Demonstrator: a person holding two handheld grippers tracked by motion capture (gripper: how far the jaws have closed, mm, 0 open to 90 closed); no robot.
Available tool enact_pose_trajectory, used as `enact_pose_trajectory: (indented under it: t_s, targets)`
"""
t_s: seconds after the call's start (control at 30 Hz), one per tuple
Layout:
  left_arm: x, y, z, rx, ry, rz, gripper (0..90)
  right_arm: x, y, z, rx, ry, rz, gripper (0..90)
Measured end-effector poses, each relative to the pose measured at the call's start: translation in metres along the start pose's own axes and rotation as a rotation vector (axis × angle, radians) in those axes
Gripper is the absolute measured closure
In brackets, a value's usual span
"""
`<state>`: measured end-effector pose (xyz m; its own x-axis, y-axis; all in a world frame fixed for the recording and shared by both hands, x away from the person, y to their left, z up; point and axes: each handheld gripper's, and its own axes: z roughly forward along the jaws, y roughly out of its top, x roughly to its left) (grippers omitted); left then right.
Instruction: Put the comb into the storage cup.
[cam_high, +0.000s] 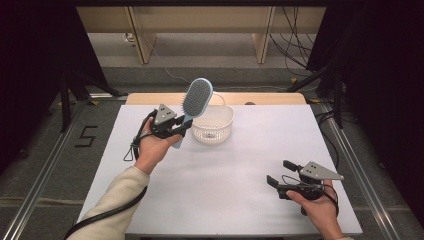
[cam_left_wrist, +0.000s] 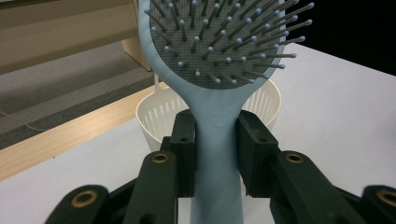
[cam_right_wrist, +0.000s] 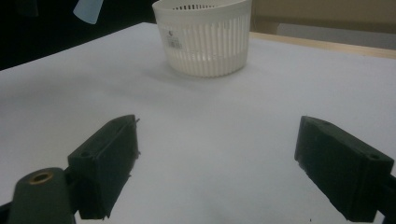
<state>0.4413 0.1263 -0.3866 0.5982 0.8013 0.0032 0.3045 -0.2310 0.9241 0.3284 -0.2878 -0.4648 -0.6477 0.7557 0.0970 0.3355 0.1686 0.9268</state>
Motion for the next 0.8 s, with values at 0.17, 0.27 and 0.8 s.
enact_pose_trajectory:
  t_s: [0.17,0.27,0.8]
  targets:
    - [0.0012,0.0021,0.0013,-0.001,0.001,0.001,69.7,-0.0002,0.0003,-0.0005,-0.001,-0.001,-0.001,14.3]
    - [0.0017,0.0034,0.0018,-0.002,0.005,-0.005,69.7,0.0,0.0002,-0.0004,-0.001,0.0,-0.001,14.3]
    - [0.0021,0.0085,0.0064,-0.001,0.003,0.004,69.7,0.0001,0.0004,-0.0007,-0.001,0.002,0.001,14.3]
